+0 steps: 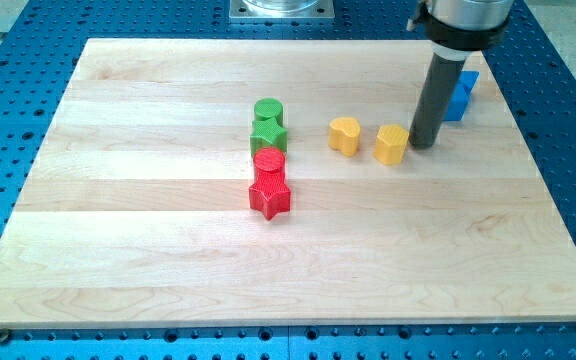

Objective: Push the blue triangle to the top of the blue cube

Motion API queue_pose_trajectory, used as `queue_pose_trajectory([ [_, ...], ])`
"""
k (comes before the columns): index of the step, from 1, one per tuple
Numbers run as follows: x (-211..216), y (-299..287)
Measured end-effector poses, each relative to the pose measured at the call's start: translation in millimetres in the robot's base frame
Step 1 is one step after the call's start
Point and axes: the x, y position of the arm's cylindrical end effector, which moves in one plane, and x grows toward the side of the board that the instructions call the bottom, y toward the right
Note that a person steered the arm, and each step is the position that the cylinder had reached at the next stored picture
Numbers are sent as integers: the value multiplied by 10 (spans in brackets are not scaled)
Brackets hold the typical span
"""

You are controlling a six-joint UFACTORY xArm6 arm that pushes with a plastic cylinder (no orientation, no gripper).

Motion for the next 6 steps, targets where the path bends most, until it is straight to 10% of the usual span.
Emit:
queue_pose_trajectory([
  [3, -261, 1451],
  [6, -1071, 832],
])
